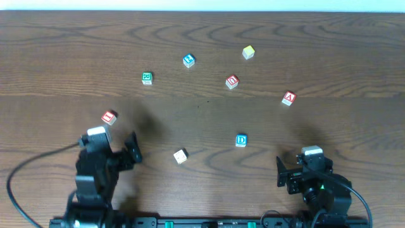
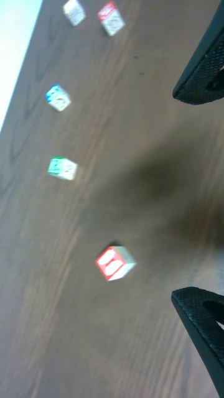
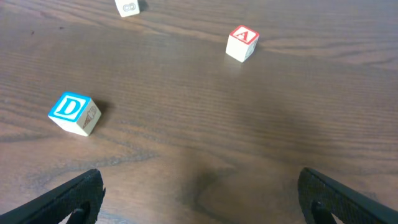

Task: Spell out Ai2
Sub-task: 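Move the left gripper to the red I block and grasp it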

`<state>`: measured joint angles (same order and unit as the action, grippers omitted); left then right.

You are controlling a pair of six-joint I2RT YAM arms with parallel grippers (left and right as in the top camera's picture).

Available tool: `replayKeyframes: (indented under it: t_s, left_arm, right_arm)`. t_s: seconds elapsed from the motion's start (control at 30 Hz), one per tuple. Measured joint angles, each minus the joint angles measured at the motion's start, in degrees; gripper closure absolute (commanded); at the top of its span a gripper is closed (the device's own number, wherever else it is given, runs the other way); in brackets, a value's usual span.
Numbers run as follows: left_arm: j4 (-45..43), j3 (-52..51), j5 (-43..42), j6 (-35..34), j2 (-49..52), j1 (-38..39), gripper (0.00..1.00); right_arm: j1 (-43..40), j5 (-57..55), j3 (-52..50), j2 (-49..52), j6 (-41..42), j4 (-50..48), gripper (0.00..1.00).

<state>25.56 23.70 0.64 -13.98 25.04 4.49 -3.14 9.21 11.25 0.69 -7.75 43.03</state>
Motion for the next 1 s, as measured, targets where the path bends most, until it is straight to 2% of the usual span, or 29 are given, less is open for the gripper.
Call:
replayKeyframes:
  t_s: [0.1,0.27,0.43,0.6,0.77,1.0]
  left_arm:
    - [0.5,5.6,0.8,-0.5,8.8,0.0,0.05]
    - [6.7,17.0,1.3,-2.0,24.9,0.0,0.05]
    - [11.5,29.4,1.1,-7.3,38.0,0.0,0.05]
    - [10.0,34.4,-2.7,-15.9,43.6,0.0,0.05]
    - [12.8,34.6,-9.7,-21.2,44.6,0.0,0.05]
    - [11.1,34.6,-13.3,-32.6,44.6,0.0,0.05]
  right_arm:
    - [0.0,0.0,-0.1,0.0,0.0,0.0,0.01]
    - [0.0,0.0,-0.1,0.0,0.0,0.0,0.01]
    - [0.0,0.0,-0.2,0.0,0.0,0.0,0.01]
    - [0.0,0.0,-0.2,0.0,0.0,0.0,0.01]
    - [0.0,0.0,-0.2,0.0,0.0,0.0,0.01]
    - [0.0,0.0,-0.2,0.0,0.0,0.0,0.01]
